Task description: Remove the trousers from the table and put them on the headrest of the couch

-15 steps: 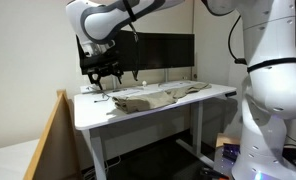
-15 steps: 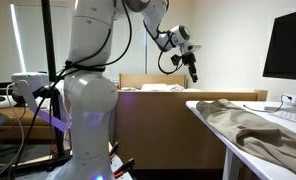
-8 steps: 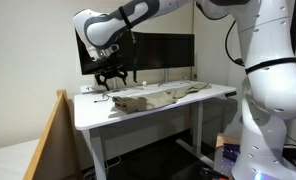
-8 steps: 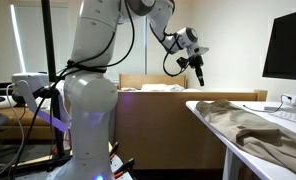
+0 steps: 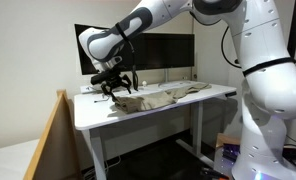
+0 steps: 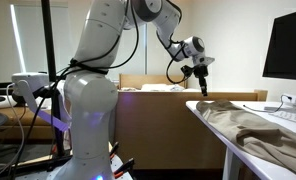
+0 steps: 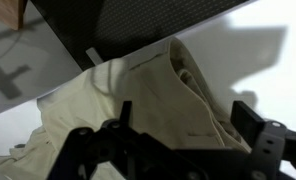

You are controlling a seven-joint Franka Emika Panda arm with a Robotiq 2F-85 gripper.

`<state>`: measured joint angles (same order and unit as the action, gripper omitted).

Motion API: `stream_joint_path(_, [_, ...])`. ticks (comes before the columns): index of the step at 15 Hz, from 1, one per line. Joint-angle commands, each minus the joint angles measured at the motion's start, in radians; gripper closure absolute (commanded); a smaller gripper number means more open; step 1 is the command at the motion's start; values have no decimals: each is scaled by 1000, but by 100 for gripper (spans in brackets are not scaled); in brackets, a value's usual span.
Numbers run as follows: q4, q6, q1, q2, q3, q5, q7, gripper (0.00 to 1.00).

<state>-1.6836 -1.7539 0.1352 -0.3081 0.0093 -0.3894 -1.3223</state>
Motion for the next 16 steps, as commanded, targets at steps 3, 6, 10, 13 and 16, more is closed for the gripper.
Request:
stream_joint_path(3, [3, 44, -3, -26, -22, 66, -18, 0])
stream_joint_path(6, [0, 63, -2, -37, -30, 81, -17, 0])
stream_joint_path(10, [6, 79, -1, -58, -34, 98, -12, 0])
stream_joint_path(13, [19, 96, 3, -81, -35, 96, -6, 0])
stream_joint_path(16, [29, 130, 6, -97, -40, 81, -4, 0])
